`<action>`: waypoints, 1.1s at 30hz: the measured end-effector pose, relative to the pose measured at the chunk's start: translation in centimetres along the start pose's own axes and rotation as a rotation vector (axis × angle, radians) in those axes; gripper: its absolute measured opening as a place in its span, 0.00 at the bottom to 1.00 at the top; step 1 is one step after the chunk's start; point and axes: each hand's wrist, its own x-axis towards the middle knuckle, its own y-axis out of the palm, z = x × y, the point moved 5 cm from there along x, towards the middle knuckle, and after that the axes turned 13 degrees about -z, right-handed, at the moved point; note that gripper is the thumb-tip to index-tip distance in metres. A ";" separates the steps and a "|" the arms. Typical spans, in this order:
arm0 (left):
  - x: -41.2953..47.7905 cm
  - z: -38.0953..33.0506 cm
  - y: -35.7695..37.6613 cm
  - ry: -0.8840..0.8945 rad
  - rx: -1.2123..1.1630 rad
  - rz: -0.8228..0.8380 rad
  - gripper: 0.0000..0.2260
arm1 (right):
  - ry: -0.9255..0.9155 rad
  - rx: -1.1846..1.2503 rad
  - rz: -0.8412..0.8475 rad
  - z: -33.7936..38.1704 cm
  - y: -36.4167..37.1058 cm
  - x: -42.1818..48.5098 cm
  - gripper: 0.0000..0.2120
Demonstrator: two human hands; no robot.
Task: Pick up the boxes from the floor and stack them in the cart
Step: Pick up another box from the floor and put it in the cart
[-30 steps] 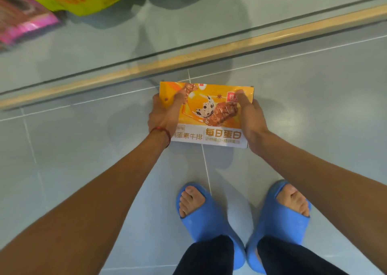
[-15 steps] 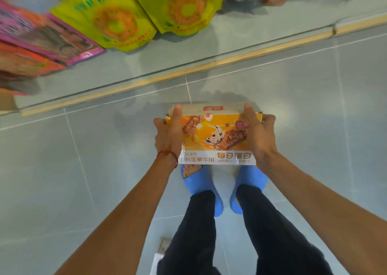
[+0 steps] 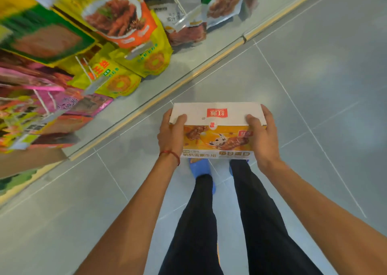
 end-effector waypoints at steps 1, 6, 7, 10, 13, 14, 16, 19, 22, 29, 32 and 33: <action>-1.2 -1.3 0.1 0.027 -0.006 0.042 0.24 | -0.006 0.030 -0.011 0.7 -1.5 -0.6 0.21; -7.3 -7.2 2.2 0.110 -0.028 0.250 0.27 | -0.017 0.183 -0.088 3.5 -9.5 -2.3 0.21; -8.3 -8.4 3.0 0.125 -0.020 0.282 0.28 | -0.008 0.212 -0.102 3.9 -11.0 -2.4 0.21; -11.4 -12.0 5.7 0.176 0.006 0.375 0.27 | 0.009 0.311 -0.138 5.1 -15.4 -2.3 0.22; -14.2 -15.2 8.9 0.182 0.019 0.436 0.27 | 0.010 0.387 -0.164 6.2 -19.6 -1.4 0.25; -15.1 -16.4 10.1 0.184 0.025 0.449 0.27 | 0.008 0.405 -0.171 6.7 -21.0 -1.1 0.26; -17.2 -18.8 12.4 0.222 0.041 0.490 0.25 | 0.011 0.447 -0.184 7.7 -23.7 -0.4 0.29; -21.2 -23.1 15.9 0.315 0.078 0.544 0.19 | 0.012 0.523 -0.231 9.2 -28.2 0.7 0.26; -25.4 -26.9 19.5 0.406 0.127 0.608 0.19 | 0.023 0.561 -0.276 10.8 -32.8 2.1 0.29; -31.9 -34.3 28.9 0.548 0.200 0.735 0.25 | -0.002 0.679 -0.418 14.5 -42.4 6.3 0.22; -34.1 -37.7 33.7 0.610 0.227 0.784 0.24 | -0.004 0.713 -0.470 16.3 -45.8 9.0 0.21; -35.0 -38.9 35.3 0.634 0.227 0.803 0.23 | 0.000 0.717 -0.491 16.8 -46.8 10.1 0.21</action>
